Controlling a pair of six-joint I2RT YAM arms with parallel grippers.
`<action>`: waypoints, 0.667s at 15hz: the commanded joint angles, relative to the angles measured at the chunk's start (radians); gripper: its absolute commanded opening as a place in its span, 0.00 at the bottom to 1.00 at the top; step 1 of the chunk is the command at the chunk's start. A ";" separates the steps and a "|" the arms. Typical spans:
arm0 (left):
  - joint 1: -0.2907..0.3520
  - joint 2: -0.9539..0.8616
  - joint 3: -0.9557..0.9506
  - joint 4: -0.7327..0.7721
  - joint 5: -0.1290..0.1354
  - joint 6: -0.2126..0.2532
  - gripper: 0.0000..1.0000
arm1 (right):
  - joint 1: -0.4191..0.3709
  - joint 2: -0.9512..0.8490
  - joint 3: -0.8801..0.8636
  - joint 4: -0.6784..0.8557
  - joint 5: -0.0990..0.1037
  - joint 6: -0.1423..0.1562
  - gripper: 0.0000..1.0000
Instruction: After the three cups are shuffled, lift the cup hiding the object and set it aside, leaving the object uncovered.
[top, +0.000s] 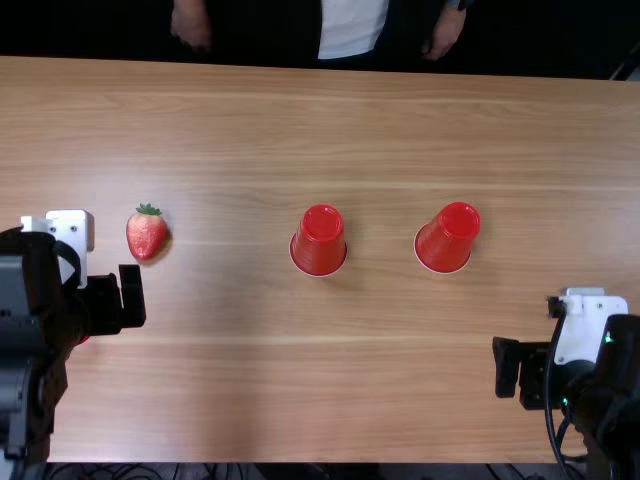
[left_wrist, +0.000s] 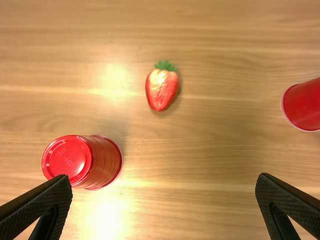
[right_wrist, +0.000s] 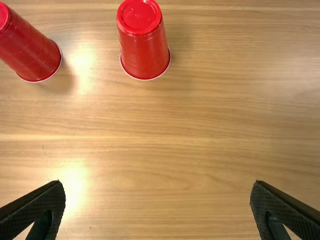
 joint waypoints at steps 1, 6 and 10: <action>-0.012 -0.062 -0.039 -0.001 0.000 -0.011 1.00 | -0.004 -0.023 -0.041 0.004 0.003 0.001 1.00; -0.012 -0.309 -0.272 0.012 0.000 -0.011 1.00 | 0.003 -0.243 -0.157 0.006 0.003 0.060 1.00; -0.002 -0.576 -0.516 0.016 -0.002 -0.011 1.00 | 0.002 -0.514 -0.321 0.028 0.003 0.062 1.00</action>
